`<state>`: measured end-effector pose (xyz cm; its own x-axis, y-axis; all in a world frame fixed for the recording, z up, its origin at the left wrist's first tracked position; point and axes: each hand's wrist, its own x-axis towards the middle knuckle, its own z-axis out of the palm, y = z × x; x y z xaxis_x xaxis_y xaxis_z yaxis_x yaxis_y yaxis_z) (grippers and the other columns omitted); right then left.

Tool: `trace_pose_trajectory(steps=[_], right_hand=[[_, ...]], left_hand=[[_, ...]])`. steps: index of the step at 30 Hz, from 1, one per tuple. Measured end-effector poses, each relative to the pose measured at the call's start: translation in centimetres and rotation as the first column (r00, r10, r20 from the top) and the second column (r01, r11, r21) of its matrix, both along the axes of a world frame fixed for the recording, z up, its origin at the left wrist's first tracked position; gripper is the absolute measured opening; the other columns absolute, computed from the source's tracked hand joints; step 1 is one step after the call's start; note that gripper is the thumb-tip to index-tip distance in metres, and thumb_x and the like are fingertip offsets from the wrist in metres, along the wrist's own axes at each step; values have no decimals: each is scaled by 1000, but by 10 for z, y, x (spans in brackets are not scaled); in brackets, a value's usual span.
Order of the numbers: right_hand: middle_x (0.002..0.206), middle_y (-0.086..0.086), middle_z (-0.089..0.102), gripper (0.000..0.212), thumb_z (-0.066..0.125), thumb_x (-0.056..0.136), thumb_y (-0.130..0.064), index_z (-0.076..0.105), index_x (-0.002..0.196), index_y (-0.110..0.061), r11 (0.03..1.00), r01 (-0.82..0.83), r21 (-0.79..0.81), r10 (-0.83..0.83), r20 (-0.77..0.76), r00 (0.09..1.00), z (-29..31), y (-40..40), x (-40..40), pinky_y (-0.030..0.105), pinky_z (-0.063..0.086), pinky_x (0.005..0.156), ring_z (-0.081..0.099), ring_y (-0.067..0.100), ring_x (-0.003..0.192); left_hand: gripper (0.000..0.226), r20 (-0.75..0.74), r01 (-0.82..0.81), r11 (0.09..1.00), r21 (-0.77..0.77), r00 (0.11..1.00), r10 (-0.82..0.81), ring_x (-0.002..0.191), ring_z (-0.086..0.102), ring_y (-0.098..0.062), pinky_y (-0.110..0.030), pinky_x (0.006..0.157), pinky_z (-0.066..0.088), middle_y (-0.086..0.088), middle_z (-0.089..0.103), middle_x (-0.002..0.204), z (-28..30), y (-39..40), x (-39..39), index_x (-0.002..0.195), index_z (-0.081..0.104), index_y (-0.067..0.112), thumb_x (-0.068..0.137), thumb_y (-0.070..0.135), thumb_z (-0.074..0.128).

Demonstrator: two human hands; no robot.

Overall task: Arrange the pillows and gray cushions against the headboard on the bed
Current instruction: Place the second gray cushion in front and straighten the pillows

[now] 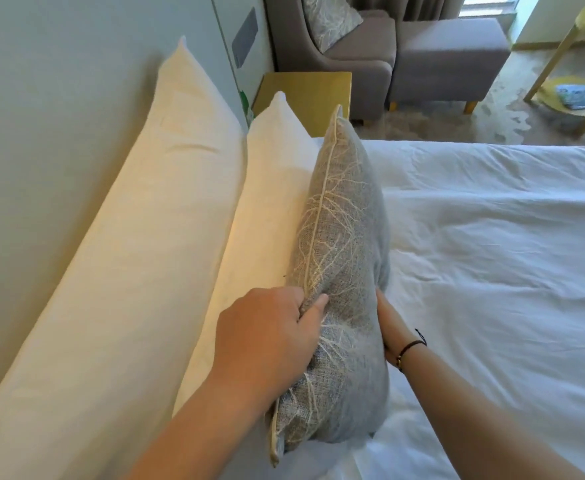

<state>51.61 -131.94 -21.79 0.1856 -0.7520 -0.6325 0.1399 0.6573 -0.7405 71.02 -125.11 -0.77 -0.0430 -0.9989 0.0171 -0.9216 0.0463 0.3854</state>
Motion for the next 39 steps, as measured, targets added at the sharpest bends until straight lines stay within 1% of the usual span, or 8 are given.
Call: trace_pose_trajectory(steps=[8, 15, 20, 24, 28, 31, 34, 39], right_hand=[[158, -7, 28, 78, 31, 83, -81, 25, 149, -42, 996, 46, -80, -67, -287, 956, 37, 21, -14, 53, 28, 115, 33, 23, 141], [163, -5, 13, 101, 35, 70, -90, 8, 153, -38, 948, 76, -309, -186, -344, 920, 114, 86, 21, 50, 16, 120, 11, 15, 149], [163, 6, -9, 115, 46, 60, -93, -14, 146, -48, 930, -178, -320, -46, -584, 811, 150, 113, 48, 60, 11, 116, -3, 25, 149], [162, 13, -11, 122, 56, 62, -86, -20, 146, -43, 912, -285, -295, -16, -720, 694, 161, 118, 62, 66, 16, 112, -3, 35, 148], [162, 14, -10, 122, 60, 64, -82, -19, 148, -40, 917, -300, -262, 2, -750, 662, 163, 116, 66, 68, 19, 110, -2, 36, 148], [162, 15, -9, 123, 64, 65, -79, -17, 148, -39, 919, -307, -249, 19, -748, 663, 163, 116, 66, 68, 18, 109, -1, 37, 148], [162, 15, -9, 123, 67, 65, -76, -16, 149, -40, 920, -306, -244, 24, -745, 666, 164, 116, 64, 67, 19, 109, 0, 36, 148], [162, 15, -5, 119, 69, 68, -69, -12, 150, -40, 914, -324, -244, 36, -747, 664, 160, 118, 68, 66, 22, 110, 3, 36, 148]], left_hand=[[65, -47, -102, 982, 156, 993, 111, 48, 60, -10, -35, 53, 54, 7, 64, 54, -16, 9, -16, 68, 52, 24, 79, 85, 33], [59, -230, -189, 953, 238, 942, 244, 87, 58, -1, -28, 69, 45, 20, 58, 98, -22, 90, 18, 97, 51, 43, 70, 93, 33], [76, 85, -377, 903, 208, 926, 367, 117, 51, -19, -35, 89, 45, 5, 56, 123, -50, 167, 62, 127, 50, 26, 74, 80, 52], [77, -78, -404, 751, 522, 854, 514, 98, 62, -4, -28, 71, 51, 24, 59, 110, -57, 200, 82, 123, 40, 45, 60, 79, 70], [11, -65, -322, 798, 510, 910, 409, 75, 62, -7, -31, 61, 49, 18, 65, 76, -62, 220, 82, 83, 61, 47, 80, 57, 66], [34, 16, -338, 812, 476, 926, 376, 52, 48, -14, -32, 49, 29, 3, 49, 52, -58, 230, 83, 59, 52, 33, 88, 48, 59], [51, 101, -326, 836, 441, 944, 314, 47, 37, -16, -36, 49, 24, 0, 38, 50, -50, 237, 86, 56, 36, 21, 94, 50, 53], [53, 146, -251, 856, 452, 968, 206, 50, 39, -15, -34, 49, 22, 1, 42, 54, -37, 251, 104, 58, 39, 17, 99, 51, 44]])
